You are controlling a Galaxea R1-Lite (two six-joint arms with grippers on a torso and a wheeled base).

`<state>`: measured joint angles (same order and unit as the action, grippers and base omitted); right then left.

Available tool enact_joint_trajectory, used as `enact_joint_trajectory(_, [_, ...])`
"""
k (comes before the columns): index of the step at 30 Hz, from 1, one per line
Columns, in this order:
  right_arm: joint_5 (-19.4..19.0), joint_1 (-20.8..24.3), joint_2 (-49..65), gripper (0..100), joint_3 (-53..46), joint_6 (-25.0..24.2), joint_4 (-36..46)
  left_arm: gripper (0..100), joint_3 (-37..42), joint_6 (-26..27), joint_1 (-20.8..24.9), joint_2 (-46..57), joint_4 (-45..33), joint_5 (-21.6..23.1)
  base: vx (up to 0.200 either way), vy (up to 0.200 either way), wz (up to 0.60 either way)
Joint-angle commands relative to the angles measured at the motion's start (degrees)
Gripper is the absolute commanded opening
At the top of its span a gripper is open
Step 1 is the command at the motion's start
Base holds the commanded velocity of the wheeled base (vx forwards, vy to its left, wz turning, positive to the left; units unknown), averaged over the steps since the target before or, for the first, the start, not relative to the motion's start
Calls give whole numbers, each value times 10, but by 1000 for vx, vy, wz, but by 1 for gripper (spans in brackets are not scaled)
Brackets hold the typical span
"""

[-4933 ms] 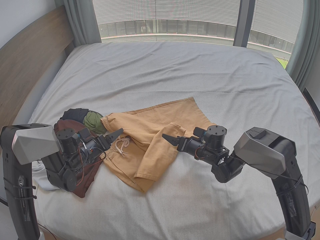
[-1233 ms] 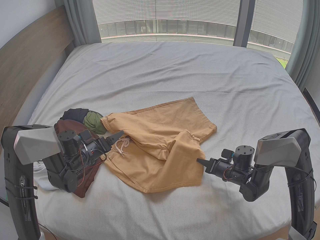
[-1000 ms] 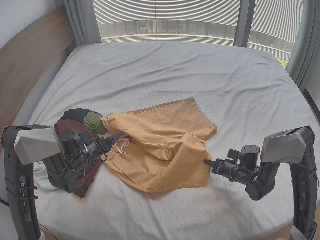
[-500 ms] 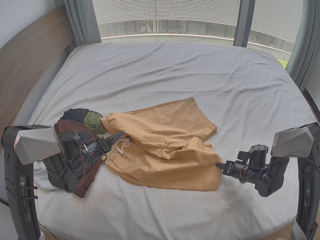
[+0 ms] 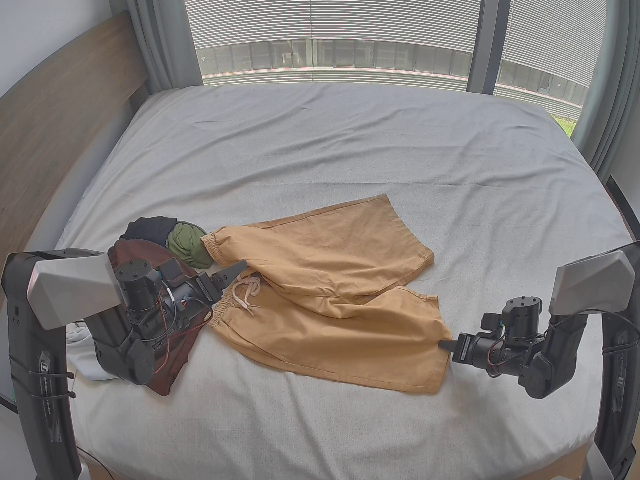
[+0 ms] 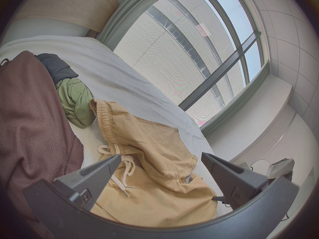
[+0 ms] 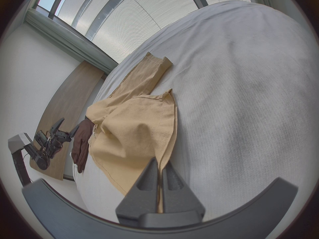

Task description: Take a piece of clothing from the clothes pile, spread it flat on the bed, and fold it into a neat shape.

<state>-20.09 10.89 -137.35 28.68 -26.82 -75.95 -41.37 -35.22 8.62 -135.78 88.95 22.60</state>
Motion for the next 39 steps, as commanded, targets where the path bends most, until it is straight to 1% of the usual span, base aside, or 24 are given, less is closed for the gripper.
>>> enact_joint_trajectory(1, [0,2,-7,0,-10,5,-4,100,0,0,0,1,2,0,0,0,0])
enact_joint_trajectory(11, [0,2,-16,0,-10,5,-9,100,0,0,0,1,2,0,0,0,0])
enact_joint_trajectory(12, [0,0,-16,100,-8,5,-12,100,0,0,0,1,2,0,0,0,0])
enact_joint_trajectory(15, [-2,-3,-16,100,-4,2,-34,100,0,0,0,2,2,0,0,0,0])
enact_joint_trajectory(16, [-5,-6,-16,100,-1,1,-59,100,1,0,0,3,2,-1,0,0,0])
enact_joint_trajectory(20, [-26,-24,-14,100,19,-3,-90,100,1,0,0,3,2,-1,0,0,0])
enact_joint_trajectory(24, [-30,-28,-15,100,46,-19,-87,100,1,0,0,3,2,0,0,0,0])
enact_joint_trajectory(26, [-30,-29,-22,100,79,-32,-74,100,2,0,1,2,2,0,0,0,0])
enact_joint_trajectory(33, [-29,-28,-67,100,153,-33,-34,100,2,0,0,3,2,-1,0,0,0])
enact_joint_trajectory(39, [-28,-25,-76,100,199,-33,7,100,2,0,0,3,2,-1,0,0,0])
